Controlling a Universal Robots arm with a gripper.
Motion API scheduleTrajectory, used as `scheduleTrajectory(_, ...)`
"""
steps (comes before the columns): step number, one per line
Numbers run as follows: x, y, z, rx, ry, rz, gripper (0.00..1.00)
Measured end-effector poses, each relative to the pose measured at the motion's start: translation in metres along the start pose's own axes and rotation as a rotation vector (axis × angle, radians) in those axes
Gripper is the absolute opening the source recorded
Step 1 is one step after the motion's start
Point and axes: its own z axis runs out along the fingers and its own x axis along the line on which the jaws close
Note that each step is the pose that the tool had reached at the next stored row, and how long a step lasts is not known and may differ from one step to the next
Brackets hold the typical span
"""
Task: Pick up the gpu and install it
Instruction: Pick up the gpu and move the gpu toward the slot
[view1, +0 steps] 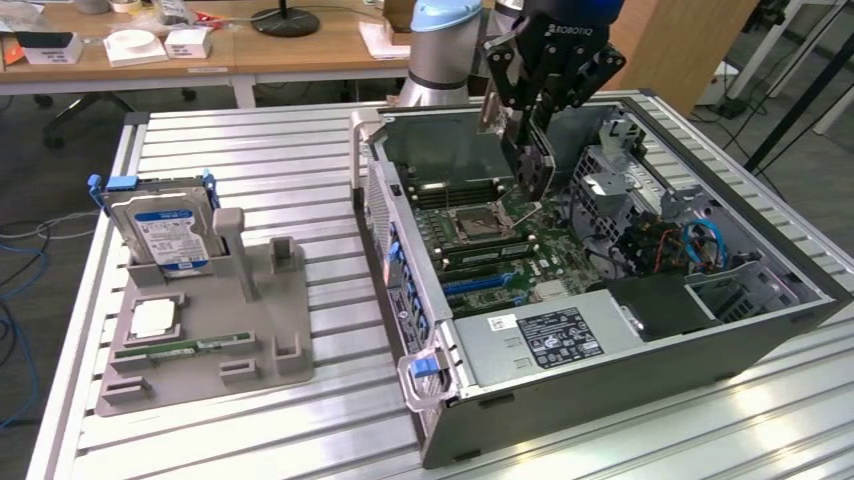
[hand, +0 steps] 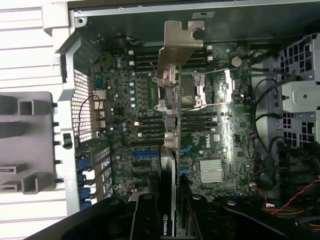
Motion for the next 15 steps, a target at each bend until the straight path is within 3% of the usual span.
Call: scheduleTrajectory(15,-0.018,0.0016,-0.0002,0.0,0.0,0.0,0.26)
